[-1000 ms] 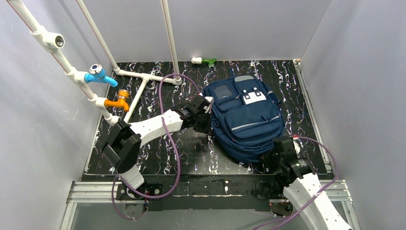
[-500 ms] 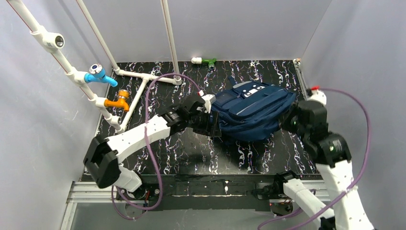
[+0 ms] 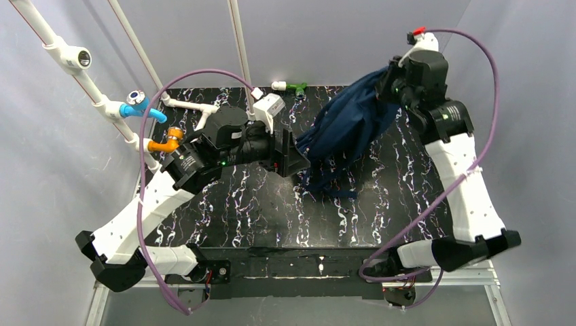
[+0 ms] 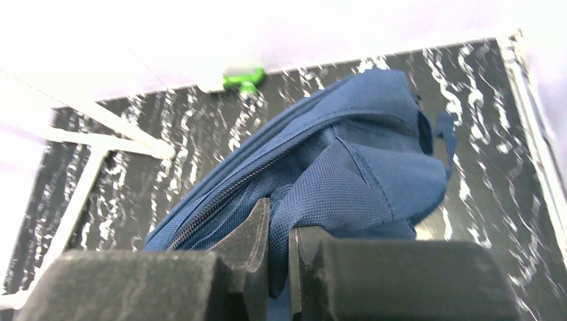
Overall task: Pack the student bag
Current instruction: Pick up the student bag at the center of the board.
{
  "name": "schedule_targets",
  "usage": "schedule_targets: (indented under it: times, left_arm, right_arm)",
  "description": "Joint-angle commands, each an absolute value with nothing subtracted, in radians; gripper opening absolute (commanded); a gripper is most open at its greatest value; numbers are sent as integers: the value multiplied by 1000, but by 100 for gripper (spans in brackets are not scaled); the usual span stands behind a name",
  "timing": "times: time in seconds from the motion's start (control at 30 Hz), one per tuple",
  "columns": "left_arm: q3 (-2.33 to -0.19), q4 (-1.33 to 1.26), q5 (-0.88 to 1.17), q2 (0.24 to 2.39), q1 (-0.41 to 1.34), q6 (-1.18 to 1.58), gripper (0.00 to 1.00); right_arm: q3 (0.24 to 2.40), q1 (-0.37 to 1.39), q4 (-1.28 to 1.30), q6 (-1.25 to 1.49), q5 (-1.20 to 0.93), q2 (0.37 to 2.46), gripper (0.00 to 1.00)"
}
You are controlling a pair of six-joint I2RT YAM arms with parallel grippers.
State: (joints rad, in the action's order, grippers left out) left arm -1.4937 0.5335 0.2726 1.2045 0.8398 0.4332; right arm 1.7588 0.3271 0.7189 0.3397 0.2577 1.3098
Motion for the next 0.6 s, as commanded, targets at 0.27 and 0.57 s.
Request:
schedule_targets:
  times: [0.27,0.57]
  left_arm:
    - [-1595,642,161,1176,839,495,77]
    - [-1659,652,150,1230,840,546,76]
  right_arm:
    - [2300,321,37,450,9,1619,1]
    - [2380,172,-100,691,-99,1723,1]
